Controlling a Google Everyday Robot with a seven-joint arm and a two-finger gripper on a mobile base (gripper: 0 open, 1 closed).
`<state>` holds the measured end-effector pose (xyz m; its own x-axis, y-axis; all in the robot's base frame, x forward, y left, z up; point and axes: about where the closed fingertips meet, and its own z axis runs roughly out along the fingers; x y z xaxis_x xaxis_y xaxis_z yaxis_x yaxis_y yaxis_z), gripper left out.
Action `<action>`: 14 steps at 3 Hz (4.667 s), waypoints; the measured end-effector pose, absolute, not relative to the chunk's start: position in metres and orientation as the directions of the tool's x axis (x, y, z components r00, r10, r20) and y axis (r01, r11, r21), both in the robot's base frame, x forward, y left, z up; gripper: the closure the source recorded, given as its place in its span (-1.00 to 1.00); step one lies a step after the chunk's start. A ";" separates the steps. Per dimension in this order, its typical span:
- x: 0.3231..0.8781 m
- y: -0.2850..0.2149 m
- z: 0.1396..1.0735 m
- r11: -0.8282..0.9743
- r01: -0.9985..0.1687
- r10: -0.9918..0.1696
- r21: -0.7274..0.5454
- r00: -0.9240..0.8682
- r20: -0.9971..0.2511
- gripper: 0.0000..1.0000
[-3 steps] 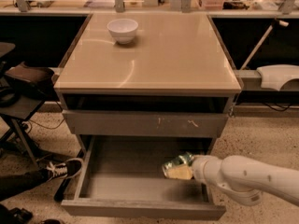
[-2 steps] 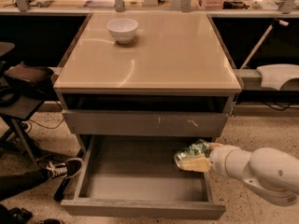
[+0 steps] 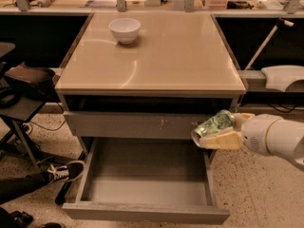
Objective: Pick green can from middle drawer and place on counter
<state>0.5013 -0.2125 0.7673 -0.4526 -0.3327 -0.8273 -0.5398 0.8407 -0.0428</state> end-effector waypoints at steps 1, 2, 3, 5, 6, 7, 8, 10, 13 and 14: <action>0.505 -0.175 0.838 0.812 -0.578 -0.369 -0.087 -0.391 -0.843 1.00; 0.508 -0.104 0.898 0.791 -0.609 -0.347 -0.063 -0.361 -0.866 1.00; 0.508 -0.104 0.898 0.790 -0.609 -0.347 -0.063 -0.361 -0.866 1.00; 0.574 -0.119 0.911 0.783 -0.620 -0.384 -0.048 -0.422 -0.821 1.00; 0.637 -0.125 0.889 0.782 -0.623 -0.431 -0.021 -0.516 -0.740 1.00; 0.701 -0.125 0.881 0.795 -0.606 -0.436 -0.017 -0.552 -0.711 1.00; 0.750 -0.135 0.882 0.833 -0.553 -0.395 -0.024 -0.564 -0.725 1.00; 0.779 -0.169 0.848 0.890 -0.456 -0.316 -0.020 -0.584 -0.748 1.00; 0.775 -0.185 0.821 0.903 -0.430 -0.295 -0.001 -0.617 -0.730 0.16; 0.775 -0.185 0.821 0.903 -0.430 -0.295 -0.001 -0.617 -0.730 -0.30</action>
Offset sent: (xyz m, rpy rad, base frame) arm 0.0128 0.1864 0.2004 0.0266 -0.1306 0.1675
